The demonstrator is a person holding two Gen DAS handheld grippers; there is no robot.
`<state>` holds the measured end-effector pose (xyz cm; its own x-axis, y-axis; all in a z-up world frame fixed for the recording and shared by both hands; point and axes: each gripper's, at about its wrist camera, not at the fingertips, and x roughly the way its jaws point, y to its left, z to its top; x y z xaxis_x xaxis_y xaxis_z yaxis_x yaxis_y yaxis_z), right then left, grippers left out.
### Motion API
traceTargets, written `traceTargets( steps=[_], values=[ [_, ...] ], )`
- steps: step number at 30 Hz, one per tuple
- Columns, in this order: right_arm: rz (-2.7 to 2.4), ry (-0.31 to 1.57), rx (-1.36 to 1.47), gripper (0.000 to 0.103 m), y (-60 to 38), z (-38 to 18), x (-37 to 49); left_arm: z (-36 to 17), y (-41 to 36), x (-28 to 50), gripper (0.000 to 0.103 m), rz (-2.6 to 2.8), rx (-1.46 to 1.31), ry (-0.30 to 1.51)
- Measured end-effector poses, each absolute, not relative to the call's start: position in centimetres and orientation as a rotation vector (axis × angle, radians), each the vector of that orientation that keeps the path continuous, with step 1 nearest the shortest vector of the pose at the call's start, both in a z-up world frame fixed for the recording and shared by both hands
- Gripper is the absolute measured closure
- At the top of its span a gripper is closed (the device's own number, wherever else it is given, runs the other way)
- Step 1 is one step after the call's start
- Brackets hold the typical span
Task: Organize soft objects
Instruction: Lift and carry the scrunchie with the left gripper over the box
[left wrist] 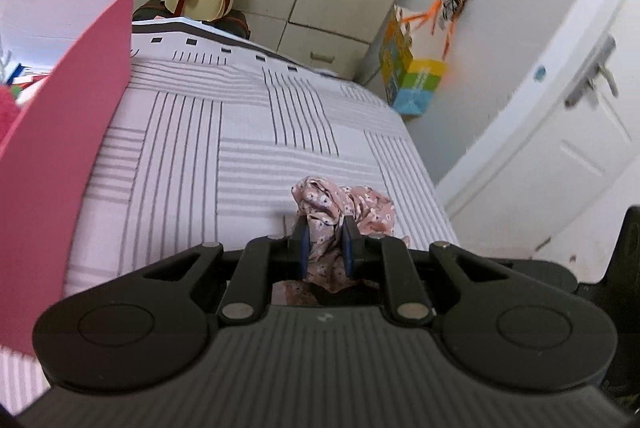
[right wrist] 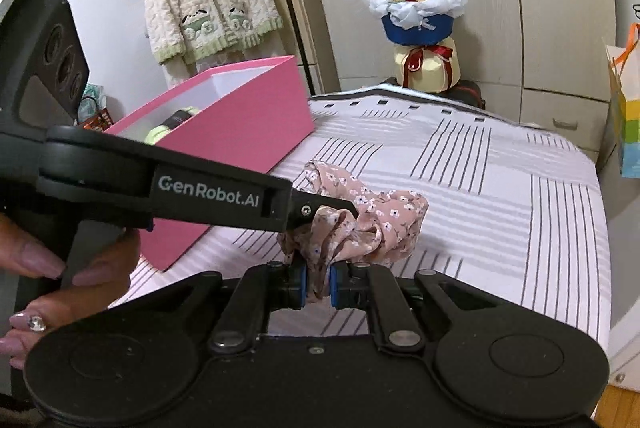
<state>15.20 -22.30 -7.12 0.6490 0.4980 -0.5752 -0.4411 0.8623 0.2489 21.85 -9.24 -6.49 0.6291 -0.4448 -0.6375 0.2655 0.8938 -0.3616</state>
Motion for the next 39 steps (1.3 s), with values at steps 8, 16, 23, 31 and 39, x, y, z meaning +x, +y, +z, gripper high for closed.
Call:
traceTargets(
  steps=[8,16,23,31,39],
  values=[
    [0.578,0.761,0.095,0.089,-20.3,-5.3,10.7,-4.8,-7.4,16.9,0.088,-0.451,-0.149,0.835],
    [0.704,0.833,0.097,0.089,-17.4,-2.6,7.6,-2.6,-2.5,12.6,0.088,-0.497,-0.186,0.863],
    [0.797,0.761,0.033,0.087,-13.5,0.8,6.3,0.8,2.4,10.6,0.088,-0.488,-0.21,0.799],
    [0.84,0.626,-0.017,0.085,-9.9,3.4,9.0,3.9,6.9,12.1,0.088,-0.411,-0.209,0.681],
    [0.78,0.507,-0.062,0.083,-6.4,3.9,15.2,5.0,9.7,18.6,0.088,-0.309,-0.222,0.61]
  ],
)
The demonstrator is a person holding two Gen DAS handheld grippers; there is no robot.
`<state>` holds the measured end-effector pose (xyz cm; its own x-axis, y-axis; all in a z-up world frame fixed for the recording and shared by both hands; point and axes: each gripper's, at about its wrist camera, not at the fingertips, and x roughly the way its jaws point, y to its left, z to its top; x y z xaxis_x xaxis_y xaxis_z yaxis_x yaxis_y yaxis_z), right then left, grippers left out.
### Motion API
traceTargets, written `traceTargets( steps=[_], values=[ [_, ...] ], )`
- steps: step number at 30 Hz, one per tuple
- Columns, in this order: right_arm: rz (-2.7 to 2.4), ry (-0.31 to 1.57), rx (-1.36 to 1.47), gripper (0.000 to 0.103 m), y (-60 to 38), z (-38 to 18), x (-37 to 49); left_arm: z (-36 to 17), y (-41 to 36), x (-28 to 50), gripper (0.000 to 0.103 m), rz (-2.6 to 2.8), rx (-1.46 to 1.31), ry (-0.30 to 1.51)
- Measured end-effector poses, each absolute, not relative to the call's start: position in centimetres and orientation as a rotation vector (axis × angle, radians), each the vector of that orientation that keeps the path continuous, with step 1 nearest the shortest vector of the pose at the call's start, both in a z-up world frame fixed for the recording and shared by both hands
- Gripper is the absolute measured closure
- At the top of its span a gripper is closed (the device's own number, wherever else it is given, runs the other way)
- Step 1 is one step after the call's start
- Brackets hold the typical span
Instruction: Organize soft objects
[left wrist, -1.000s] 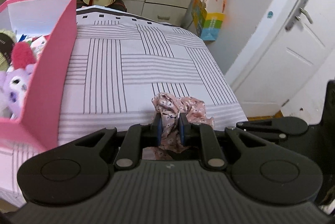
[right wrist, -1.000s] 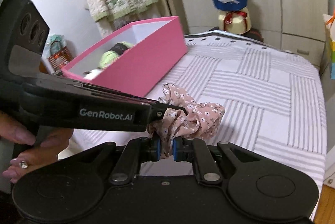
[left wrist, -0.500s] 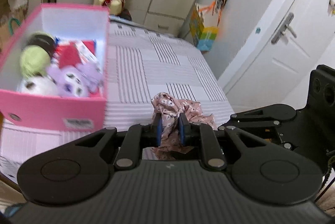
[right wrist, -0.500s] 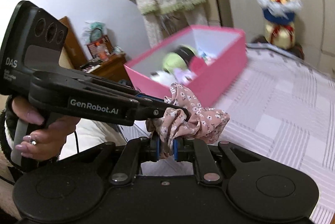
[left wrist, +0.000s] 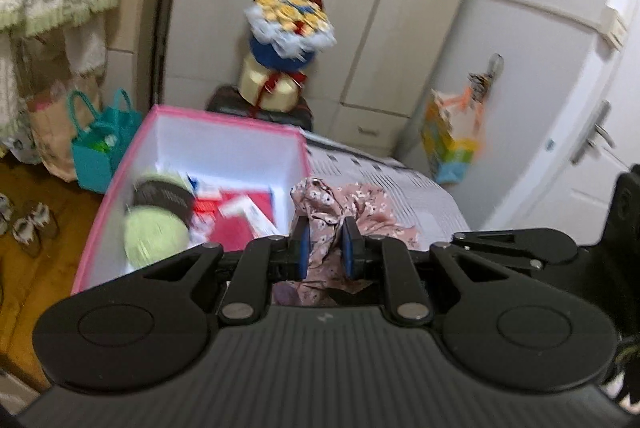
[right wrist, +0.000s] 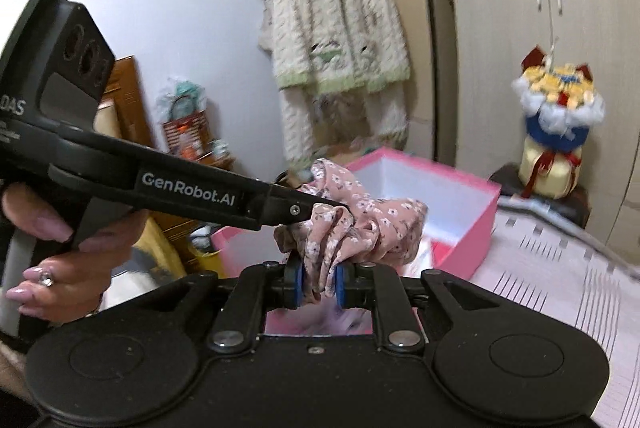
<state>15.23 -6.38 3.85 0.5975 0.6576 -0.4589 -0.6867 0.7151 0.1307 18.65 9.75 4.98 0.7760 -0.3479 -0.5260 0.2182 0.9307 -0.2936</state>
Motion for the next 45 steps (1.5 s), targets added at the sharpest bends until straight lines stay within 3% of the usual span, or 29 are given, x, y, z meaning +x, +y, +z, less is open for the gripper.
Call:
traceTargets(
  steps=[5,16,23,27,29,32,38,45],
  values=[
    [0.706,0.462,-0.132,0.083,-4.8,3.2,19.6,4.1,11.1,23.8,0.088,-0.271,-0.255,0.605],
    [0.633,0.604,-0.159,0.082,-2.9,-0.1,27.0,-0.4,12.2,31.3,0.088,-0.237,-0.359,0.711],
    [0.59,0.637,-0.253,0.07,-2.2,-1.5,27.5,-1.5,12.2,32.1,0.087,-0.256,-0.342,0.786],
    [0.569,0.588,-0.31,0.057,-2.1,-1.3,26.6,-1.3,12.1,31.8,0.082,-0.243,-0.336,0.762],
    [0.566,0.575,-0.311,0.054,-2.3,-1.0,26.0,-1.0,12.2,31.4,0.071,-0.243,-0.334,0.75],
    [0.564,0.542,-0.283,0.043,-3.4,-0.3,24.1,-0.3,12.4,29.4,0.063,-0.239,-0.295,0.72],
    [0.551,0.492,-0.19,0.042,-6.6,1.1,19.3,1.3,12.5,24.1,0.052,-0.214,-0.193,0.659],
    [0.5,0.485,-0.091,0.031,-9.4,2.9,14.9,3.8,11.1,18.4,0.04,-0.236,-0.113,0.585]
  ],
)
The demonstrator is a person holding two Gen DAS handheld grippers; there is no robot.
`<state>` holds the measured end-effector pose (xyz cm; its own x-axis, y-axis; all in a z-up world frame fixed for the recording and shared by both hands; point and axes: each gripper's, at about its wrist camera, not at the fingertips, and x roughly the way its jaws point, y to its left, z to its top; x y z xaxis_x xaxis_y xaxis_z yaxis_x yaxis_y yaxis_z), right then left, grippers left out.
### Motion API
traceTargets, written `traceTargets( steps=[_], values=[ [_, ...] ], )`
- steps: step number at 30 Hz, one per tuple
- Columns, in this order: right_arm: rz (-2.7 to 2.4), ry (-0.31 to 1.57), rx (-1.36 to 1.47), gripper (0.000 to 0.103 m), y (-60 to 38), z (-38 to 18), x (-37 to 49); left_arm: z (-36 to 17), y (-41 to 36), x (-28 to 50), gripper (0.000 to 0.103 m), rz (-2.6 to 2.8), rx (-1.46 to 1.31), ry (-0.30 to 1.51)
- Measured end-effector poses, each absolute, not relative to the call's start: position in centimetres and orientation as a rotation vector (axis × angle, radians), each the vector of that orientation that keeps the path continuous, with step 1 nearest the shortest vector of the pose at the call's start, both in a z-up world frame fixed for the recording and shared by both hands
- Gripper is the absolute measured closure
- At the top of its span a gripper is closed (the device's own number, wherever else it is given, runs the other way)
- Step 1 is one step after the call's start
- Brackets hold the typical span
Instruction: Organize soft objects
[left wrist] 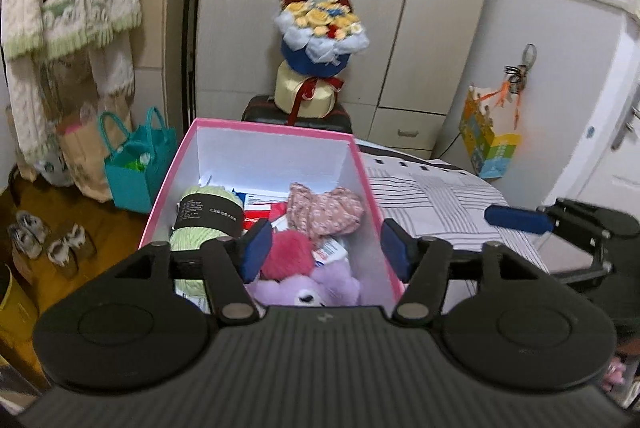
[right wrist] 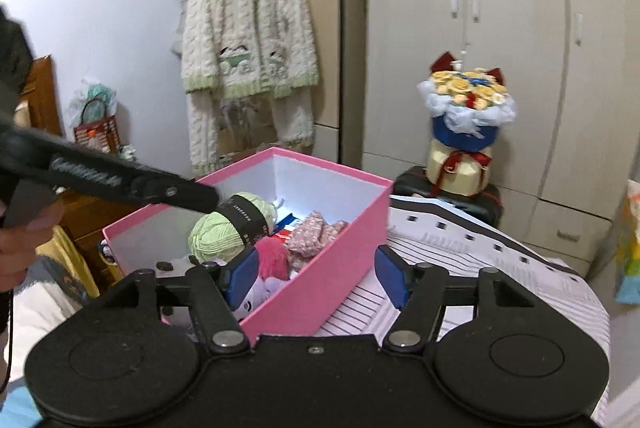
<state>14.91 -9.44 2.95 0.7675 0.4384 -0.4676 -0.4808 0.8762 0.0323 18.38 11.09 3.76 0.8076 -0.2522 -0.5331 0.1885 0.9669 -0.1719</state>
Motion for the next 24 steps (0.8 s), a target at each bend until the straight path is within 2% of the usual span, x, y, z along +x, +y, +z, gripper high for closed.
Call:
traceTargets(
  steps=[4,5,6,9,10,12,15,24],
  values=[
    [0.467,0.481,-0.041,0.022,-11.1,3.6,12.8,4.3,10.1,15.5,0.029,-0.247,-0.073,0.549],
    [0.461,0.483,-0.029,0.013,-11.5,3.6,12.3,4.3,9.8,14.8,0.027,-0.251,-0.067,0.542],
    [0.46,0.482,-0.018,0.009,-11.9,3.6,11.8,4.3,9.5,14.4,0.024,-0.256,-0.06,0.536],
    [0.434,0.481,0.001,0.004,-13.0,3.4,10.4,4.1,8.3,12.9,0.013,-0.263,-0.034,0.518],
    [0.417,0.491,0.008,0.002,-13.2,3.3,10.1,4.0,7.9,12.5,0.006,-0.264,-0.025,0.517],
    [0.362,0.536,0.019,0.0,-13.7,3.2,9.7,4.0,7.1,11.9,0.002,-0.244,-0.02,0.521],
    [0.223,0.598,0.01,0.0,-14.0,3.5,9.2,4.5,5.9,11.2,0.0,-0.182,0.02,0.537],
    [0.099,0.61,0.163,0.0,-16.9,4.6,5.7,5.3,4.6,7.6,0.0,-0.181,0.032,0.536]
  ],
)
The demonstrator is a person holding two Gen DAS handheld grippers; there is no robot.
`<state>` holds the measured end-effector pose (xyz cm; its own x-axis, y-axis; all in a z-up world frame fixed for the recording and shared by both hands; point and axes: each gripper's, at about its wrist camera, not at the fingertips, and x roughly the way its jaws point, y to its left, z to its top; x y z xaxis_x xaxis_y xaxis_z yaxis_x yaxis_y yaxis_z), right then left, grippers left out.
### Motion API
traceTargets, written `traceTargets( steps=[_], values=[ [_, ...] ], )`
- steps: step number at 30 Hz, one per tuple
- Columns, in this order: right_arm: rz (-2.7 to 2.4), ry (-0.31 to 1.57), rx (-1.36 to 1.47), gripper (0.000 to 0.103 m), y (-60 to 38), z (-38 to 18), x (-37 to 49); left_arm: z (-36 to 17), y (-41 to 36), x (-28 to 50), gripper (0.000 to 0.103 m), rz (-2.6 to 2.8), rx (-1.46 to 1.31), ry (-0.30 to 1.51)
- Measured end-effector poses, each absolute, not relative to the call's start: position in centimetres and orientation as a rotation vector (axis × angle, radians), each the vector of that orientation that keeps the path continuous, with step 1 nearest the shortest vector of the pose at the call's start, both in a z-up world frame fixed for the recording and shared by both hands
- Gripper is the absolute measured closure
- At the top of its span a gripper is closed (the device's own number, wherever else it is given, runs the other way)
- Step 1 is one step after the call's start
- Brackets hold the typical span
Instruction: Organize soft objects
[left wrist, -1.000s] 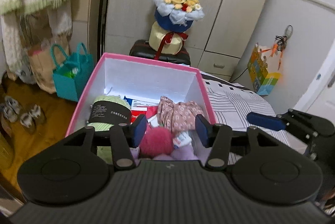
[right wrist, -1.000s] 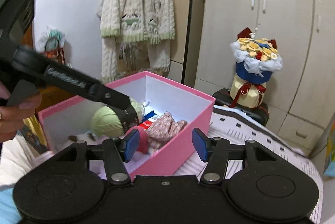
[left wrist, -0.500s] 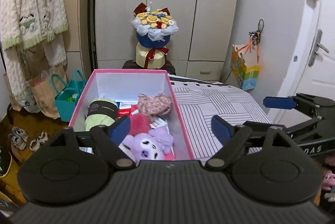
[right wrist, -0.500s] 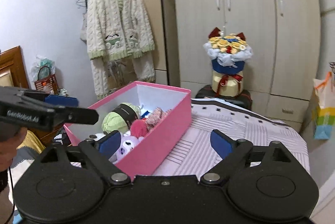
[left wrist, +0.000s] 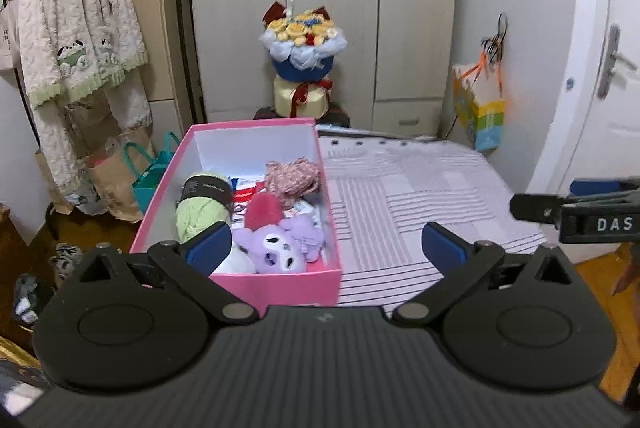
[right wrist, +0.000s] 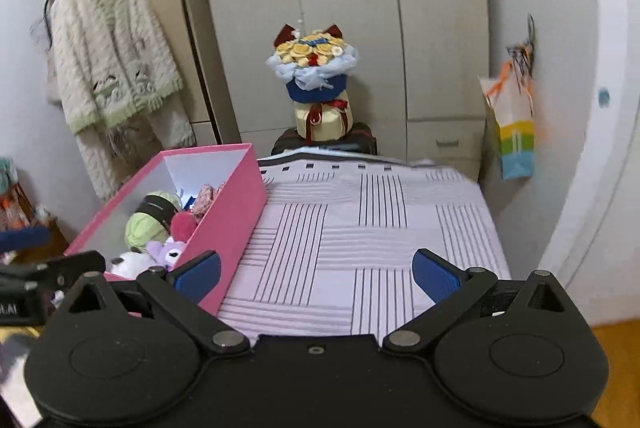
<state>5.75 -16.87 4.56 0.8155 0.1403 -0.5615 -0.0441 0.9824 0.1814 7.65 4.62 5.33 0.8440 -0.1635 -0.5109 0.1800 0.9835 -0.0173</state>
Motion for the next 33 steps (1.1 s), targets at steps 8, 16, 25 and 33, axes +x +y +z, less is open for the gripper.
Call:
traceTargets(
  steps=[8,16,25,33],
  values=[
    [0.075,0.598,0.125,0.0,-16.1,4.3,3.2,4.4,4.1,5.4,0.0,-0.184,0.016,0.492],
    [0.008,0.579,0.052,0.0,-14.9,3.9,1.0,2.8,4.3,5.1,0.0,-0.132,0.04,0.477],
    [-0.042,0.598,0.024,0.0,-14.3,3.2,1.1,2.5,4.3,4.6,0.0,-0.125,0.056,0.46],
    [-0.044,0.6,0.031,0.0,-14.5,3.0,0.6,2.1,4.0,4.3,0.0,-0.123,0.059,0.465]
  ],
)
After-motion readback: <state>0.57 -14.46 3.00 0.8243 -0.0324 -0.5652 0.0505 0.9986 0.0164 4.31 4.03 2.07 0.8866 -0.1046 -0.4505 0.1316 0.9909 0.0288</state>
